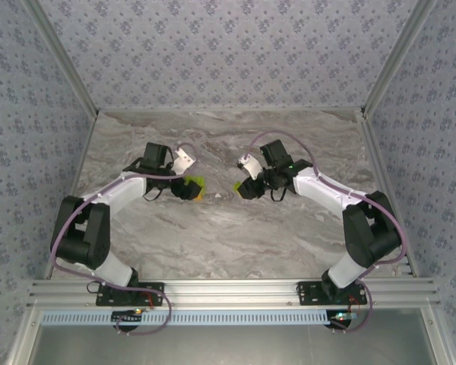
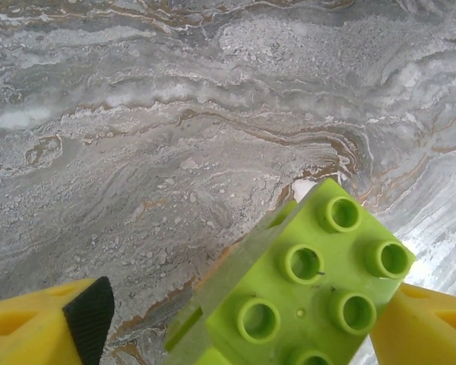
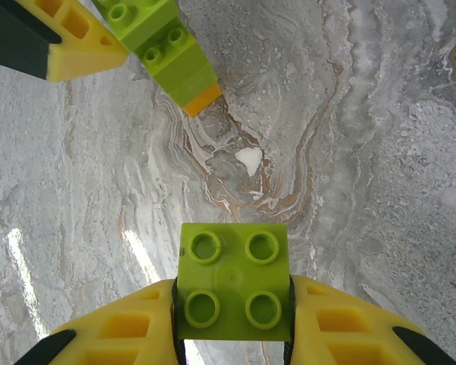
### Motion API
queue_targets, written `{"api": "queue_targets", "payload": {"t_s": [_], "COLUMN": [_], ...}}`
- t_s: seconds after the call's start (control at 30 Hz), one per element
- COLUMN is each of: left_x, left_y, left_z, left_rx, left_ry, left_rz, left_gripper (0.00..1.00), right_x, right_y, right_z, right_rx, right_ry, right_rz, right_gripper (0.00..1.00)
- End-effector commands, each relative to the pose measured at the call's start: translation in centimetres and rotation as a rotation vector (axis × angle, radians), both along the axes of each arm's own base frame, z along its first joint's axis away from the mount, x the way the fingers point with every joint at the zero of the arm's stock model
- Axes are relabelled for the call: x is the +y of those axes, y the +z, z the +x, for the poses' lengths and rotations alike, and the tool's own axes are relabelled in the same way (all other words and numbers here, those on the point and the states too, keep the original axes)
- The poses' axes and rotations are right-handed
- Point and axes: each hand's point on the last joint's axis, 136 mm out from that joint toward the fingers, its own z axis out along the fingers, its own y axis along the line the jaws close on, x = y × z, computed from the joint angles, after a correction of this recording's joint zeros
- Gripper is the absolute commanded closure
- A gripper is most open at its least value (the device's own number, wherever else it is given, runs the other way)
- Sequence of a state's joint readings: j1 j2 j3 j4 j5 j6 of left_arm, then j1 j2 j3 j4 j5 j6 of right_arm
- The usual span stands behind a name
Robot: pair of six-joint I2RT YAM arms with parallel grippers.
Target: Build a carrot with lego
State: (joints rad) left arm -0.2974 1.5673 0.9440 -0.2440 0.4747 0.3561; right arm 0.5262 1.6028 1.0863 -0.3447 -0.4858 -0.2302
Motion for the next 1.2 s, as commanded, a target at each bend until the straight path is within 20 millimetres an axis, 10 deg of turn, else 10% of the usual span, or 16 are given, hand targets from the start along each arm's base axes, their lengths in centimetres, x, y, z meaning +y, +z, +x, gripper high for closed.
{"api": "queue_targets", "payload": {"t_s": [0.0,0.7,1.17], "left_x": [-0.4,-1.7,-2.1], "left_y": [0.5,-0.2,-0.3], "left_z": [0.1,-0.3,-0.8], "left_rx": [0.004,0.075,0.093], "left_ry": [-0.022,-0.101,-0.128], "left_rz": [0.004,0.014,0.012], "left_gripper": [0.21,0.14,0.29], "right_x": [0.1,0.2,-0.1], "right_y": [0.9,0.8,0.7], "right_z": [0.4,0.4,0.3], "right_rx": [-0.023,-0.017,-0.02], "right_ry": [0.009,0.011,0.006], "right_rz": [-0.004,-0.006,-0.008], "right_gripper": [0.75,0.76,0.76]}}
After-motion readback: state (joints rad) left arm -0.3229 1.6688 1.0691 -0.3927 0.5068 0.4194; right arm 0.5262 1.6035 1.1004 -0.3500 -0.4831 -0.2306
